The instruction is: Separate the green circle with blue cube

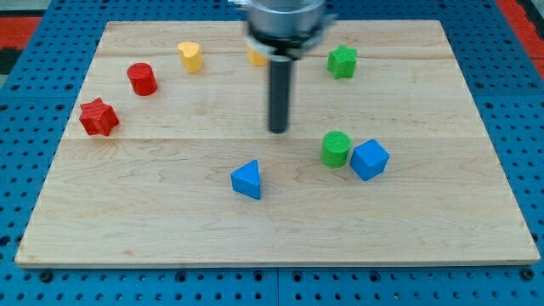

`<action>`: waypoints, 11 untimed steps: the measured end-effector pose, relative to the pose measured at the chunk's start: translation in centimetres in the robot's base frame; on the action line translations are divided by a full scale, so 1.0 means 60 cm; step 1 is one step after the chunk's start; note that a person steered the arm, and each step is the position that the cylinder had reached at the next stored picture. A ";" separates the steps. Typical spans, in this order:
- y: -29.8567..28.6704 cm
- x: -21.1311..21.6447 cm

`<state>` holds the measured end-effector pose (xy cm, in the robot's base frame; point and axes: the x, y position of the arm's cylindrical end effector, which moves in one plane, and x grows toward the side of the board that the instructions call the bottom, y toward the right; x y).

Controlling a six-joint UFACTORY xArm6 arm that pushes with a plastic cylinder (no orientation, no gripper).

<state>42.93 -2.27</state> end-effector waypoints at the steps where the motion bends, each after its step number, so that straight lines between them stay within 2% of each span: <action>1: 0.013 0.092; 3: 0.092 0.094; 5: 0.211 0.032; 6: 0.264 0.074; 7: 0.316 0.075; 8: 0.319 0.013; 9: 0.322 -0.020; 10: 0.316 0.023; 11: 0.248 0.023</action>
